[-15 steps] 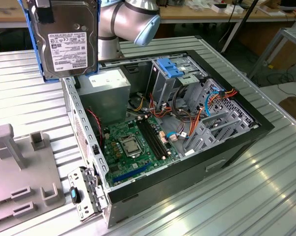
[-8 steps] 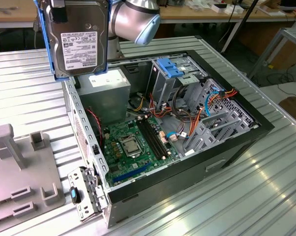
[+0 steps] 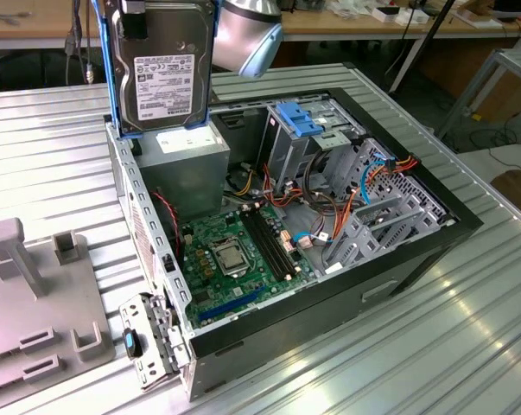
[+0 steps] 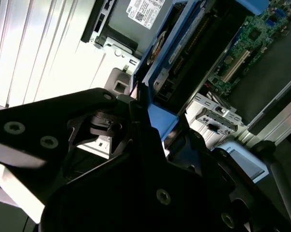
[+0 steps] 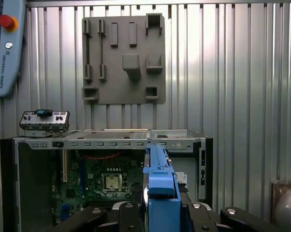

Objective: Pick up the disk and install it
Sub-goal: 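Pick up the disk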

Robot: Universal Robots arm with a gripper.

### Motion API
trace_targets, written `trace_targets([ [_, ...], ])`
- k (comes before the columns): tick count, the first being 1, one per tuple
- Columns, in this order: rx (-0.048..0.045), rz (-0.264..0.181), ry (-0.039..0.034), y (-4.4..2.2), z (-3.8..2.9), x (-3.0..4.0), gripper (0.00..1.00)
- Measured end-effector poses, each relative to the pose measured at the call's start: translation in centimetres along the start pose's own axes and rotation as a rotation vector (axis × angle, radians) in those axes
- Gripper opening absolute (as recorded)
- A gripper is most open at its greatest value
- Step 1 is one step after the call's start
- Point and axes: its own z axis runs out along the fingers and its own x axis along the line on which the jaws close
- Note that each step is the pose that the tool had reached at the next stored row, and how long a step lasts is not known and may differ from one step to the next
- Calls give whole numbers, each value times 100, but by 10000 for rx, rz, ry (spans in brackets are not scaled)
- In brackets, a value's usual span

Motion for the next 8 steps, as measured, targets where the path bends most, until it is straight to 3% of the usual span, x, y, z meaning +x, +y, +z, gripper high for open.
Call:
trace_targets([
  [6,0,3,0,-28,9,153,37],
  [8,2,4,-2,-67,15,180,37],
])
